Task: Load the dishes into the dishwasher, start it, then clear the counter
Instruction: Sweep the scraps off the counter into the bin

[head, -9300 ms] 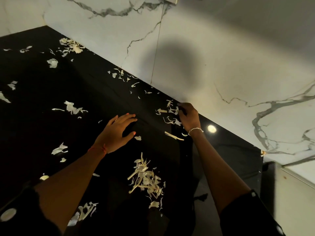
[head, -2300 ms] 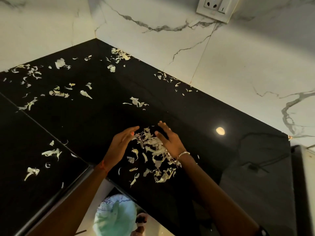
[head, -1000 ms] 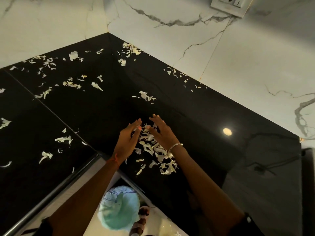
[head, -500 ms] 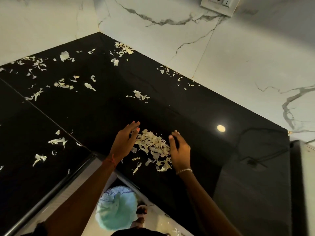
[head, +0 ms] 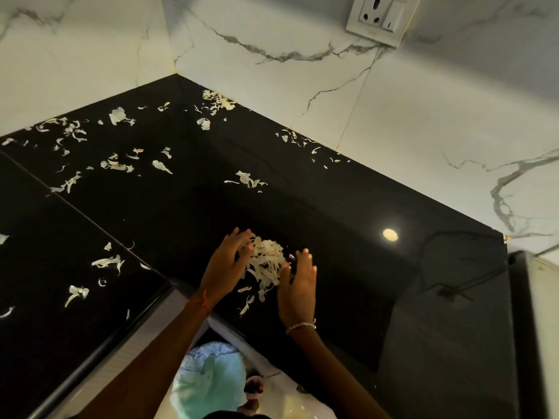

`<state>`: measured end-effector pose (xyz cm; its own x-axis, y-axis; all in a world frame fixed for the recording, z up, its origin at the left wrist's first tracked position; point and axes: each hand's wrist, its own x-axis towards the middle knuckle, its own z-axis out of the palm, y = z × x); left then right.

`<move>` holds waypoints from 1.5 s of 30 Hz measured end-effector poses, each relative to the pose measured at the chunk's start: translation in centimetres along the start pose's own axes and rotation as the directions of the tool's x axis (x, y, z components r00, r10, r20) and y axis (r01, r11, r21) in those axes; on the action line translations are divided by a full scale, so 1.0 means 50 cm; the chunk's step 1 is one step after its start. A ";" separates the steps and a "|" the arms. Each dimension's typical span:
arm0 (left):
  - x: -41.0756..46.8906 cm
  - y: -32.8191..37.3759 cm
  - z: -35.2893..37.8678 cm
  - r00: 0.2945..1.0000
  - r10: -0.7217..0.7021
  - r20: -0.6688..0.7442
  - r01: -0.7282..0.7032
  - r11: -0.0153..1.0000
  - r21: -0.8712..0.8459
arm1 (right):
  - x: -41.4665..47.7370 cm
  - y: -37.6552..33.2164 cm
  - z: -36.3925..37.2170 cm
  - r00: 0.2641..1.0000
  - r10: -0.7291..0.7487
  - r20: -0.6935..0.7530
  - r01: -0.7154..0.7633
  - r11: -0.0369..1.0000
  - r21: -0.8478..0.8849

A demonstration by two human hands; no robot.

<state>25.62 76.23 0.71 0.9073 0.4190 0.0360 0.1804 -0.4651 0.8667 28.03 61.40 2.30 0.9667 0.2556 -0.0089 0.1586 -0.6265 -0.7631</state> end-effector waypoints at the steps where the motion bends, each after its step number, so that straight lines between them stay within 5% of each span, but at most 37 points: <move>1: -0.005 0.003 0.010 1.000 -0.012 0.000 0.012 1.000 -0.007 | -0.004 0.001 0.013 0.998 -0.033 0.046 0.036 0.998 -0.049; 5: -0.017 0.014 0.033 0.999 0.005 0.039 0.000 0.993 -0.117 | 0.012 -0.050 0.046 0.984 -0.063 0.164 0.032 0.982 0.186; 7: -0.013 0.025 0.024 0.995 -0.066 -0.073 0.045 0.965 -0.258 | 0.028 -0.066 0.041 0.990 -0.073 0.121 0.040 0.966 0.255; 10: -0.002 0.025 -0.010 0.979 -0.166 -0.121 0.104 0.910 -0.401 | 0.030 -0.058 0.019 0.910 -0.369 0.190 0.363 0.929 0.068; 13: 0.004 0.001 -0.038 0.990 -0.134 -0.049 0.092 0.859 -0.504 | 0.019 -0.032 0.014 0.683 -0.544 0.487 0.704 0.667 -0.242; 15: 0.004 -0.007 -0.046 0.993 -0.119 -0.014 0.093 0.837 -0.539 | 0.021 -0.011 0.028 0.626 -0.531 0.571 0.773 0.522 -0.361; 21: -0.003 -0.011 -0.039 0.994 -0.105 -0.040 0.065 0.826 -0.560 | 0.056 -0.029 0.025 0.813 -0.426 0.397 0.582 0.598 -0.551; 26: -0.003 -0.007 -0.037 0.990 -0.129 -0.061 0.071 0.814 -0.577 | 0.012 -0.039 0.058 0.805 -0.414 0.425 0.593 0.563 -0.575; 30: -0.005 -0.002 -0.044 0.988 -0.147 -0.054 0.090 0.818 -0.569 | 0.030 -0.043 0.055 0.891 -0.366 0.268 0.451 0.656 -0.605; 37: 0.001 0.019 -0.002 0.990 -0.136 -0.044 0.122 0.965 -0.231 | 0.073 -0.024 -0.007 0.970 -0.208 0.123 0.213 0.977 -0.026; 40: 0.002 0.026 0.023 0.995 -0.068 -0.072 0.074 0.995 0.073 | 0.067 -0.024 -0.002 0.995 -0.089 0.037 0.083 0.989 0.126; 45: -0.009 0.044 0.054 0.994 -0.033 -0.104 0.044 0.993 0.108 | 0.062 -0.042 0.034 0.990 -0.110 0.090 0.093 0.980 0.173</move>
<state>26.64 72.91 1.25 0.8564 0.5130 0.0590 0.2602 -0.5274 0.8088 30.35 64.74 2.76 0.9215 0.3881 0.0169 0.2107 -0.4627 -0.8611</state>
